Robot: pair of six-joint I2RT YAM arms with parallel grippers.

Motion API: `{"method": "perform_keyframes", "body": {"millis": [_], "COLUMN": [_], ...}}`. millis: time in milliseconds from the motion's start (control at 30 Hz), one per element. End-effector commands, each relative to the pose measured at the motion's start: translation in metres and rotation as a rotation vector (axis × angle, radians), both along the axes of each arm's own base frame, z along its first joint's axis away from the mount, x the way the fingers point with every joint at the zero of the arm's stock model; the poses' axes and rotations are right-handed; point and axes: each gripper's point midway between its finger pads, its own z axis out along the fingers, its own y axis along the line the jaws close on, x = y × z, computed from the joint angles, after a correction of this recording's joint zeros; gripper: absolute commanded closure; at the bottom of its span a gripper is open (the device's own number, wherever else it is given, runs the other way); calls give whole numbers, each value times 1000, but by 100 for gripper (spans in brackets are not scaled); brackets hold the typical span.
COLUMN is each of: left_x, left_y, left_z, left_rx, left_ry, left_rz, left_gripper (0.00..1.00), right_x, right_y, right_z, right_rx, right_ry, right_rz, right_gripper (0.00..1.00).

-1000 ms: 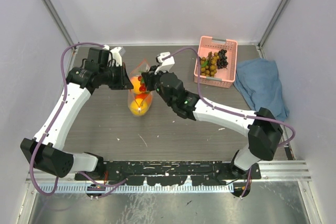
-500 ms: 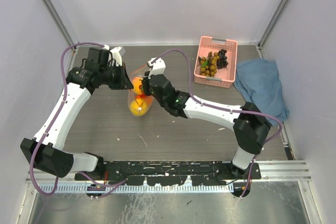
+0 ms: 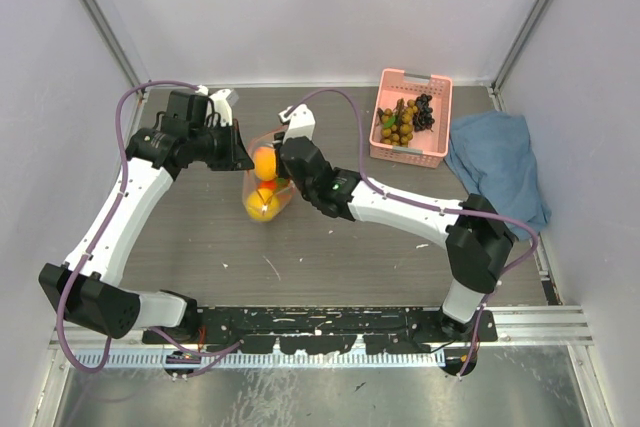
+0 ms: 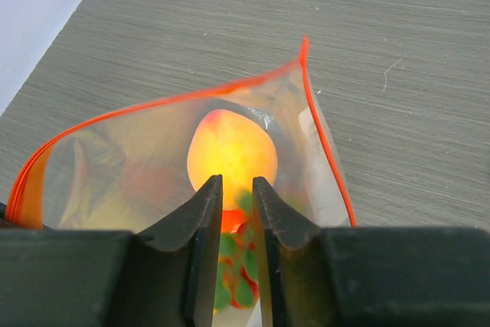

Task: Place the food in the zip-top bag and seal the zipper
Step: Place the fake fruit in the zipper food storage bag, then pick up the fake fruit from the bin.

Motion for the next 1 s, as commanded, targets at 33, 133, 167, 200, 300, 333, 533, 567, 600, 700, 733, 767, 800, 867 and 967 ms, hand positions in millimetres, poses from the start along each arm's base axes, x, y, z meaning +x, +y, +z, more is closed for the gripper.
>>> {"method": "perform_keyframes", "body": {"millis": [33,133,167,200,300,333,533,567,600,700,733,767,800,867,967], "left_x": [7,7,7,8,7,7,8,8,8,8,8,8,8,7,7], "left_y": [-2,-2,-2,-2,-2,-2,-3,-3,-3,-3,-3,-3,-3,-3,-2], "left_z": [14,15,15,15,15,15,14,13,13,13,13,13,13,14,14], "left_rx": [-30,-30,-30,-29,-29,-29,-34,-34,-34,-32,-30,-29,-29,-29,-28], "left_ry": [-56,-58,-59,-59,-58,-60,-54,-52,-51,-53,-53,-53,-52,-53,-53], "left_rz": [2,2,0,2,1,2,-2,-3,-3,-2,-3,-2,-3,-5,-7], "left_gripper": [100,100,100,100,100,100,100,100,100,100,100,100,100,100,100], "right_x": [0,-5,-6,-8,-12,-14,-25,-25,-25,-22,-21,-18,-15,-7,6], "right_y": [2,1,0,-2,-10,-13,-26,-28,-30,-40,-43,-49,-55,-70,-94], "right_z": [35,46,49,53,66,70,92,93,94,94,95,93,92,90,87], "right_rx": [49,62,61,60,51,45,5,-11,-29,-81,-89,-106,-123,-149,-162], "right_ry": [-45,-57,-62,-69,-98,-107,-149,-150,-150,-148,-150,-147,-143,-127,-101], "right_rz": [9,32,36,42,51,52,99,104,109,105,102,96,89,65,33], "right_gripper": [65,59,58,57,54,53,48,47,47,45,43,42,42,41,41]}}
